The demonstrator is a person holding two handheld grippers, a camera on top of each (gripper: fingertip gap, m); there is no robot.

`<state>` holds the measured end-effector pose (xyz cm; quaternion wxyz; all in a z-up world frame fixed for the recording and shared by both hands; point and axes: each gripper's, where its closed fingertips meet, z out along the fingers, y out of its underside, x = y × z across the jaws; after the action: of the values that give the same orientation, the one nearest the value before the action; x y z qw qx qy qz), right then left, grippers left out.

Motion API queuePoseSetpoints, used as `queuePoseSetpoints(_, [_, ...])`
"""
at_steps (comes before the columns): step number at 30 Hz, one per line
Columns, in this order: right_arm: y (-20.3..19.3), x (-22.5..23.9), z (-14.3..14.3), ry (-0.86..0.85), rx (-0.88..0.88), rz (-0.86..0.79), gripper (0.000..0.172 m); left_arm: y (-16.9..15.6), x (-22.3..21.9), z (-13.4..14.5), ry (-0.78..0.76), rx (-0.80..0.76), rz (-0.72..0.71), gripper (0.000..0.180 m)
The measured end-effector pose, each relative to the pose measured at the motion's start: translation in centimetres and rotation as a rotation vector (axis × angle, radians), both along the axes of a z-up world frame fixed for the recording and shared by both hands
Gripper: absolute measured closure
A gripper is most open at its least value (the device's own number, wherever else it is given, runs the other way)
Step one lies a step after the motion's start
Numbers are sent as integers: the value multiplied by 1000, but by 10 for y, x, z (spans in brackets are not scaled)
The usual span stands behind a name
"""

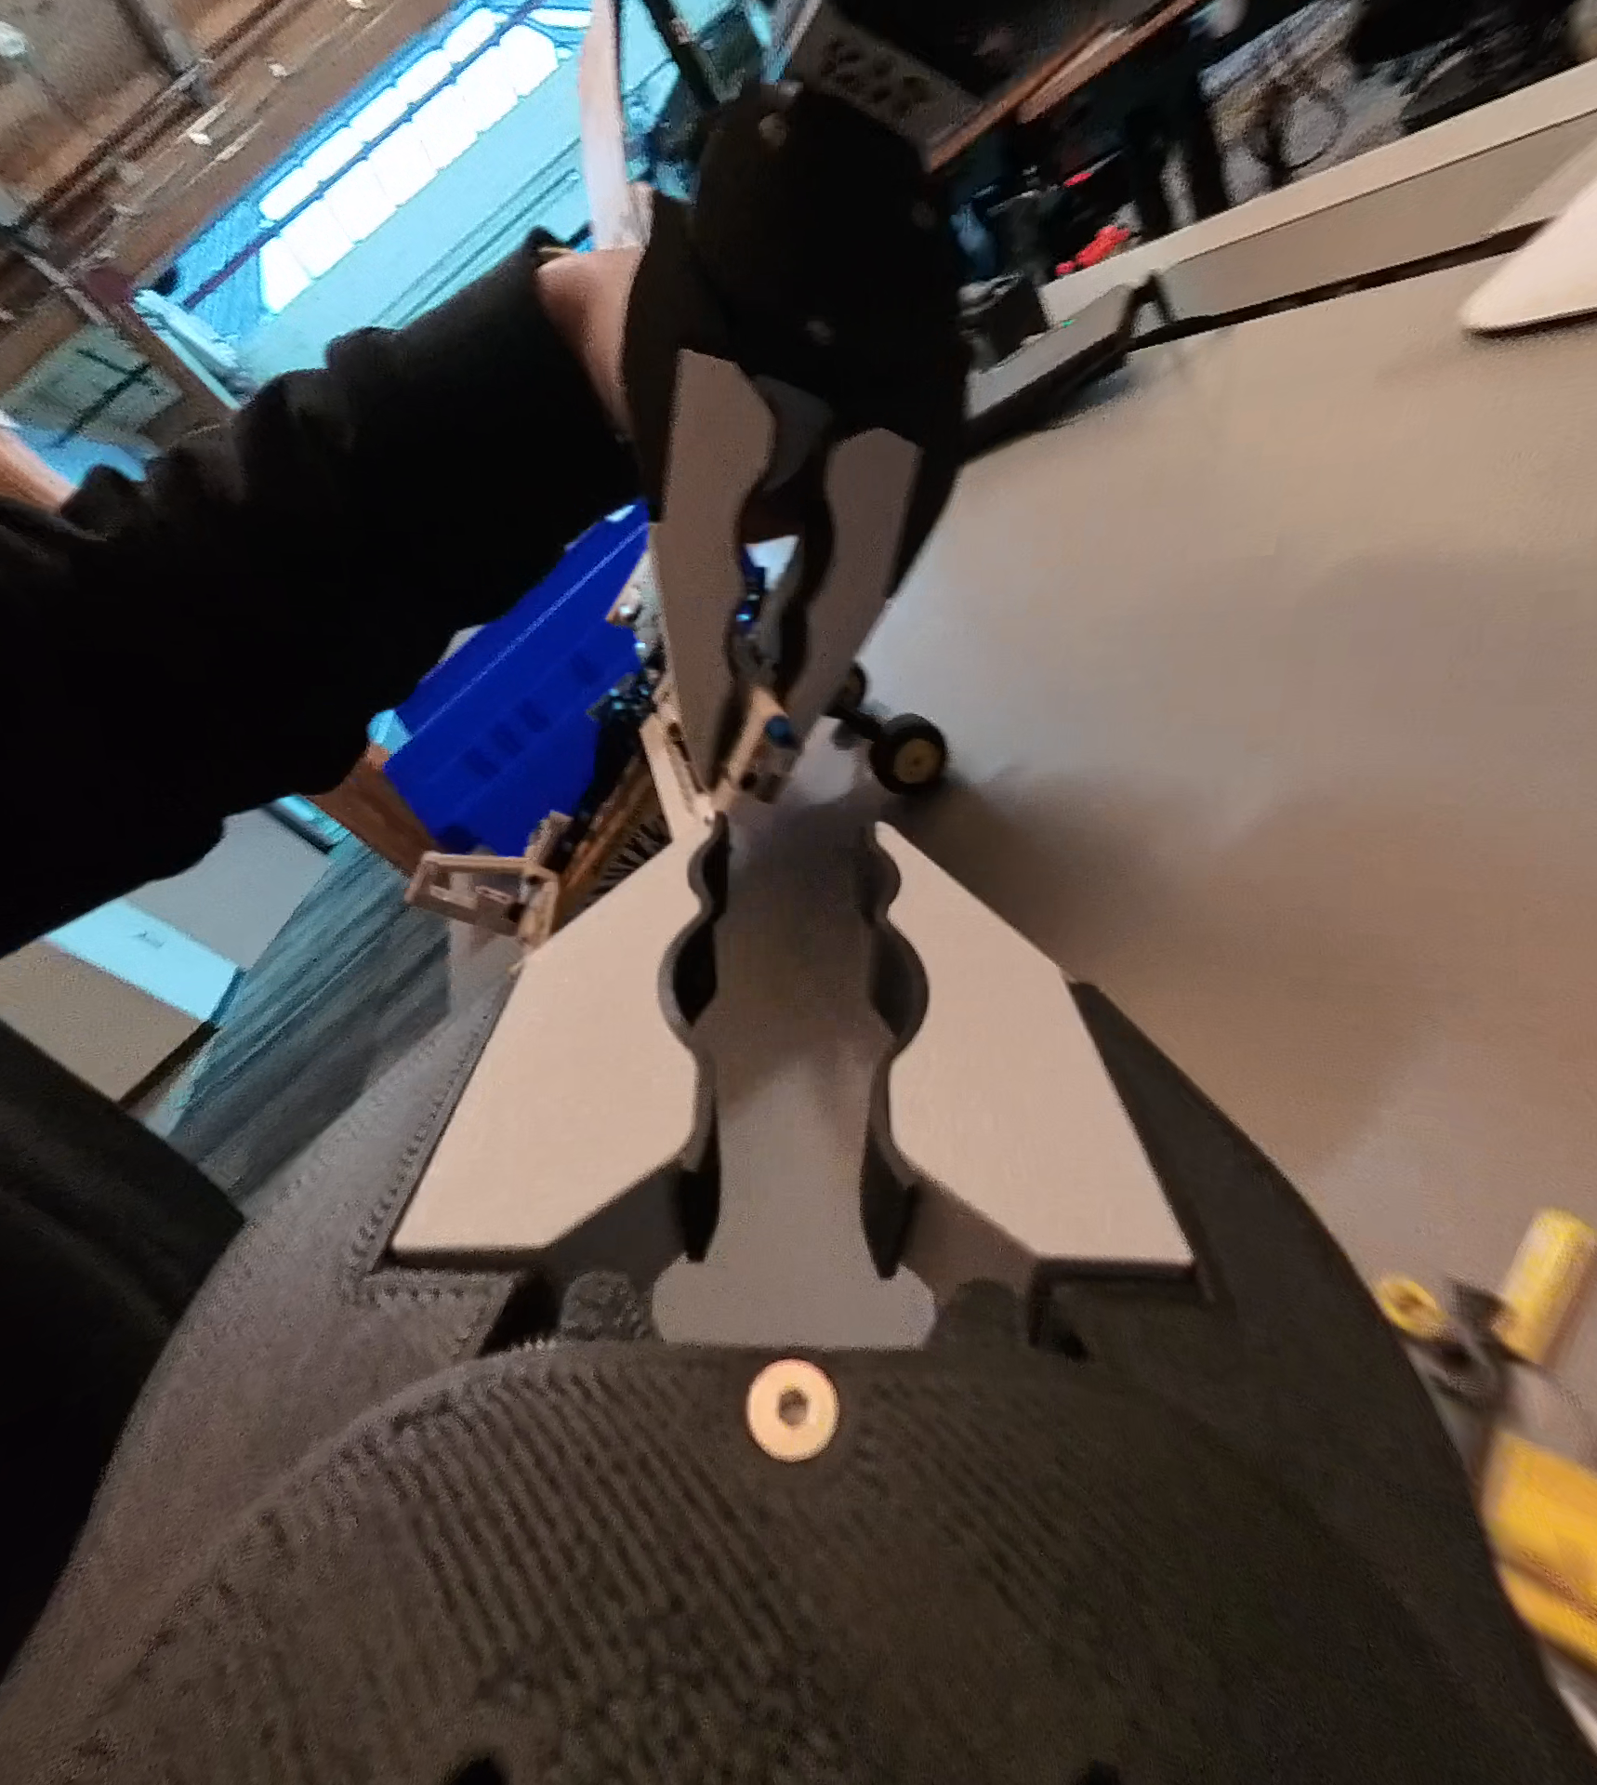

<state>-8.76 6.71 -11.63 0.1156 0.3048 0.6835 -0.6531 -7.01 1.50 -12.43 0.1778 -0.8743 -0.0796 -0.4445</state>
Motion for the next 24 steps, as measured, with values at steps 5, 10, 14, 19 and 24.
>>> queuePoseSetpoints(5, [-32, 5, -5, -47, -40, 60, 144, 4, 6, -2, -13, -23, -17, 171])
queuePoseSetpoints(10, [-40, 12, -10, -115, -77, 101, 155, 5, 8, 0, -5, -21, -25, 171])
queuePoseSetpoints(14, [-36, 16, -16, -162, -87, 134, 158, 6, 11, -2, -5, 2, -29, 172])
queuePoseSetpoints(19, [-29, 20, -14, -134, -107, 111, 159, 9, 14, 4, -33, 66, -18, 172])
queuePoseSetpoints(24, [-20, 25, -15, -209, -145, 121, 160, 14, 17, 4, -27, 89, -27, 171])
